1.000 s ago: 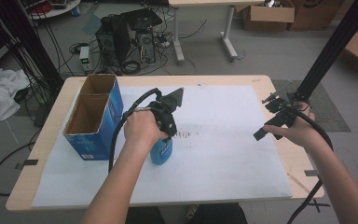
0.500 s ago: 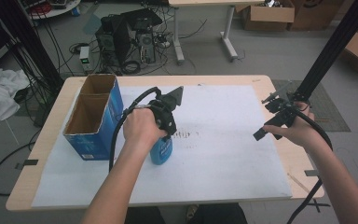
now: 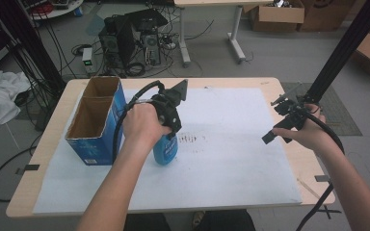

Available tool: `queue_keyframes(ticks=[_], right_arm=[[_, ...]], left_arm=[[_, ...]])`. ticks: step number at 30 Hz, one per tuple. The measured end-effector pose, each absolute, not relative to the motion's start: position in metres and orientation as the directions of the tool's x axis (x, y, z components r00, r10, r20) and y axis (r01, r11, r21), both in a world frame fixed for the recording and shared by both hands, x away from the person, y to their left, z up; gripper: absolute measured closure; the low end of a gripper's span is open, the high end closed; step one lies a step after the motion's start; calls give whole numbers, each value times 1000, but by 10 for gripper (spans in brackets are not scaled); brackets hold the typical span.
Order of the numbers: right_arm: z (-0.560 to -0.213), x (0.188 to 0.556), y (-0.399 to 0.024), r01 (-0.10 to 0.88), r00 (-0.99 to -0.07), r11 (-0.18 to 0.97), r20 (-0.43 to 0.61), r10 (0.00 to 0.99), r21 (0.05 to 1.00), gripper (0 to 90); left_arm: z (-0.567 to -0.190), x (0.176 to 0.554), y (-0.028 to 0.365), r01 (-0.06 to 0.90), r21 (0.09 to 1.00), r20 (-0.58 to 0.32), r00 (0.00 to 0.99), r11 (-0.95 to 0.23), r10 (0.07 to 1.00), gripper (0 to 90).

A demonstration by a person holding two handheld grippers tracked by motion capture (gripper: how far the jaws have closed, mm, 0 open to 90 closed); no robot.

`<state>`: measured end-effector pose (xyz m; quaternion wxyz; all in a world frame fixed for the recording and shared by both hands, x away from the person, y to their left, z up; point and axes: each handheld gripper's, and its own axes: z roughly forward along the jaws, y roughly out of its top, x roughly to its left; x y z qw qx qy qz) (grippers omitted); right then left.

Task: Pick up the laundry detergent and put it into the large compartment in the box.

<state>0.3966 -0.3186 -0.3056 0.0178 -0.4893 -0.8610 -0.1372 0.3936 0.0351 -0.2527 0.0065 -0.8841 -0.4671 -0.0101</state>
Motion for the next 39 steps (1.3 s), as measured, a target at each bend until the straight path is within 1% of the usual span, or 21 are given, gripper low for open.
queue_keyframes(ticks=[7, 11, 16, 21, 23, 27, 29, 31, 32, 33, 39], right_arm=[[-304, 397, -317, 850, -516, 480, 167, 840, 217, 195], [-304, 398, -317, 849, -518, 481, 167, 839, 218, 195], [-302, 398, -317, 848, -519, 480, 172, 837, 225, 195], [-301, 398, -316, 848, -519, 480, 170, 837, 225, 195], [-302, 398, -316, 847, -521, 482, 169, 837, 225, 195], [-302, 399, -318, 851, -515, 476, 170, 840, 222, 195], [-302, 399, -318, 850, -515, 476, 169, 840, 224, 195], [-302, 399, -318, 849, -518, 479, 169, 839, 224, 196], [-302, 398, -319, 849, -518, 479, 168, 839, 224, 196], [-302, 398, -319, 850, -516, 478, 167, 840, 223, 195], [-302, 398, -319, 849, -517, 481, 161, 841, 218, 196]], left_arm=[[-210, 394, 47, 851, 29, 25, 524, -525, 851, 379], [-184, 395, 59, 876, 34, 20, 481, -482, 876, 380], [-152, 400, 79, 917, 49, 19, 396, -397, 918, 380], [-130, 404, 102, 943, 64, 34, 325, -327, 945, 380], [-120, 406, 116, 957, 80, 27, 278, -279, 960, 381], [-106, 407, 138, 973, 123, 37, 191, -194, 981, 381], [-101, 408, 154, 980, 120, 53, 154, -160, 987, 381], [-99, 408, 160, 981, 125, 55, 140, -146, 989, 380], [-97, 409, 171, 985, 132, 59, 103, -110, 993, 381], [-97, 409, 171, 985, 132, 59, 103, -110, 993, 380], [-96, 409, 195, 989, 146, 81, 25, -36, 996, 380]])
